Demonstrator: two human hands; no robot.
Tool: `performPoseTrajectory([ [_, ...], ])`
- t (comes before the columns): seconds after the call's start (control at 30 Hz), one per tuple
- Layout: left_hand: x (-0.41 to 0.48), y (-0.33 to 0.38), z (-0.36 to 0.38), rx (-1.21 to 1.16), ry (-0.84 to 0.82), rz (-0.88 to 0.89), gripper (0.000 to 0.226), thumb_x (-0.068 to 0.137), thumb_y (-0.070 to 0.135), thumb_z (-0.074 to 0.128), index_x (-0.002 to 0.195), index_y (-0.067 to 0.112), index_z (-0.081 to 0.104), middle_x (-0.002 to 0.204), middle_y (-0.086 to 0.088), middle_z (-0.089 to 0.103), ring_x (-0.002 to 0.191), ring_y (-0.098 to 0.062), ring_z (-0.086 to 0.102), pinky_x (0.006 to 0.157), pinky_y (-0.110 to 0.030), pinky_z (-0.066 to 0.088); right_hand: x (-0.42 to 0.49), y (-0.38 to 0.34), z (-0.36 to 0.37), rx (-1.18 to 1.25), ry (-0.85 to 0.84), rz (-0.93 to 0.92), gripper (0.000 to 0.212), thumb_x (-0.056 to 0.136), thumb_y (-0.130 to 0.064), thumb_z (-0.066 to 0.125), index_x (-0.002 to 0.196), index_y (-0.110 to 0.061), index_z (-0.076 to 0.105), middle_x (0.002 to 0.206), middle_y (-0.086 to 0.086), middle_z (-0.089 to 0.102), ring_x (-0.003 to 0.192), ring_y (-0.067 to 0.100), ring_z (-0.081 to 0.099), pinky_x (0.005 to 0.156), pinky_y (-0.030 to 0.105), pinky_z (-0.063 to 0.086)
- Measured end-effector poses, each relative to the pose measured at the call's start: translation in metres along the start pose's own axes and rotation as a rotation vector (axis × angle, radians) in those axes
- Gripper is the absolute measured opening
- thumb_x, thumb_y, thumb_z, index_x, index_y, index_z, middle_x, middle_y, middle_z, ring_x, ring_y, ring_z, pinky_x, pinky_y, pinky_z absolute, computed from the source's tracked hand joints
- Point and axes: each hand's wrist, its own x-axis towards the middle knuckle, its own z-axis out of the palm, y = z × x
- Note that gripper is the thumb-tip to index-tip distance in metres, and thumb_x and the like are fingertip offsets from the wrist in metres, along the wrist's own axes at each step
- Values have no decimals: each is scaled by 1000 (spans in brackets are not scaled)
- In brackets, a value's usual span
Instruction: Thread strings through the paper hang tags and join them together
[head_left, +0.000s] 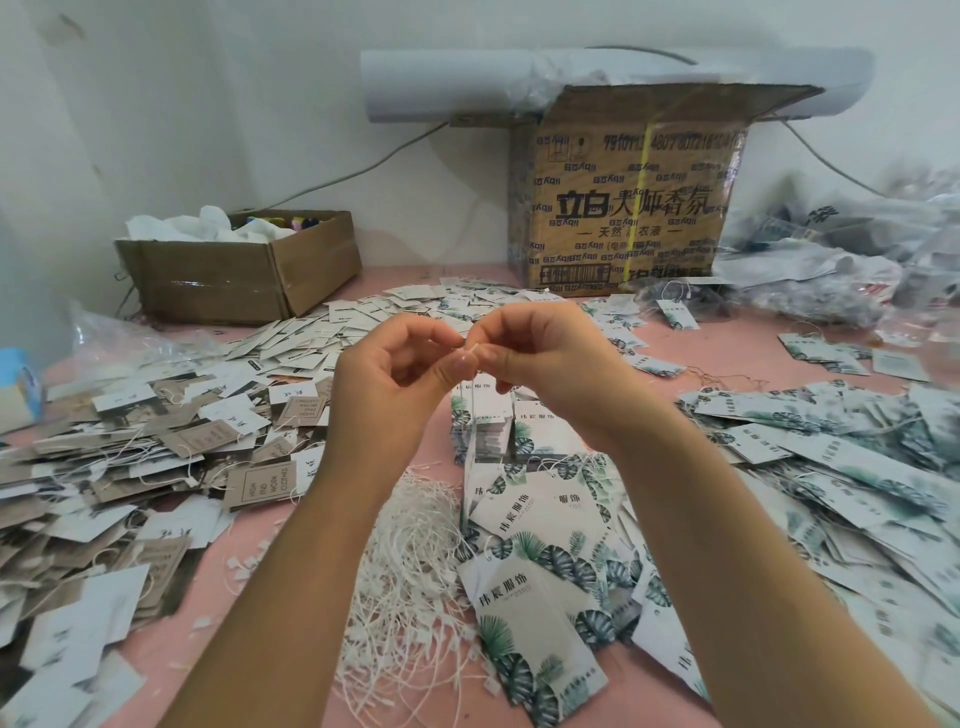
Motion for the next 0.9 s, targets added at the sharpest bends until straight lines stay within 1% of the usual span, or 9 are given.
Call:
performPoseTrajectory([
  [0.1, 1, -1, -1, -7, -3, -1, 19, 61, 32, 72, 75, 23, 65, 67, 7, 70, 67, -9, 68, 66, -20, 53, 0, -1, 1, -12, 6, -9, 25, 84, 5, 60, 70, -16, 62, 56, -13, 59, 54, -1, 51, 55, 15, 44],
  [0.23, 1, -1, -1, 12, -14, -1, 13, 61, 31, 72, 69, 24, 65, 63, 7, 69, 62, -8, 66, 63, -19, 53, -1, -2, 0, -38, 3, -3, 25, 83, 3, 62, 69, -18, 63, 59, -9, 59, 57, 5, 50, 57, 17, 45],
  [0.37, 0, -2, -1, 26, -17, -2, 12, 61, 30, 72, 69, 23, 65, 61, 6, 69, 60, -8, 66, 62, -18, 52, -1, -2, -1, -66, -2, 3, 26, 81, 4, 63, 69, -19, 64, 60, -4, 58, 58, 7, 49, 59, 20, 45],
  [0.63, 0, -4, 1, -11, -13, -25, 12, 61, 26, 71, 69, 20, 65, 59, 6, 68, 55, -4, 62, 56, -13, 47, -1, -3, -1, -88, -16, -2, 24, 81, 3, 64, 69, -17, 64, 62, -3, 61, 56, 4, 50, 57, 17, 46],
  [0.73, 0, -4, 1, -32, -13, -42, 14, 61, 25, 71, 71, 17, 65, 59, 5, 69, 55, -3, 62, 55, -12, 46, -1, -3, -1, -96, -13, -5, 25, 82, 3, 63, 69, -18, 64, 62, -2, 60, 57, 6, 50, 58, 18, 46],
  [0.83, -1, -4, 3, -22, -15, -56, 17, 64, 32, 69, 72, 18, 65, 61, 6, 68, 56, -2, 60, 55, -11, 45, -1, -4, 0, -68, -20, 13, 24, 86, 4, 57, 71, -15, 59, 64, 0, 58, 58, 7, 51, 57, 17, 46],
  [0.9, -1, -5, 5, 26, -37, -63, 20, 70, 40, 63, 73, 20, 64, 63, 11, 68, 56, 1, 58, 55, -10, 43, 0, -5, 2, -34, -17, 29, 25, 90, 4, 51, 72, -13, 54, 63, 2, 55, 56, 6, 51, 55, 17, 45],
])
